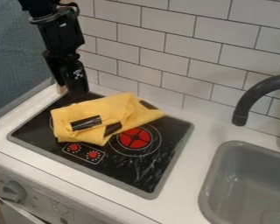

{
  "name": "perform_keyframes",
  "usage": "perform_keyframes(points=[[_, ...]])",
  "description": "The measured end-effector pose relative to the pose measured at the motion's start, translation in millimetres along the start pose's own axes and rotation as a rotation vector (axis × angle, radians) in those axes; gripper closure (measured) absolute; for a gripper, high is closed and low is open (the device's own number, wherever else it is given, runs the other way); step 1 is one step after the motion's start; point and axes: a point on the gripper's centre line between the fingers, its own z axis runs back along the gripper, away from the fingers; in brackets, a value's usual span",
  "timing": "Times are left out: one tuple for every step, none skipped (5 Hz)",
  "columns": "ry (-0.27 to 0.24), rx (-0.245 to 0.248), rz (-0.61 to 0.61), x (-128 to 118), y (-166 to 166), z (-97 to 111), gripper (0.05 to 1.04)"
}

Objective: Move the cloth from left to the right edge of the burner

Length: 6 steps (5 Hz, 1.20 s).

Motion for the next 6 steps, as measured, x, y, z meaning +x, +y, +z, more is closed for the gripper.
perform_keyframes(points=[[0.009,-0.022,0.015,-2,-2,-7,0.085],[-0.036,-0.062,0.158,4,-5,-9,0.085],[-0.094,-0.084,0.440,-1,16,1,0.085],[-0.125,-0.072,0.627,2,25,7,0.085],[-0.121,0.108,0.877,-4,42,3,0.085],[-0.103,0.240,0.991,-1,39,-4,0.085]])
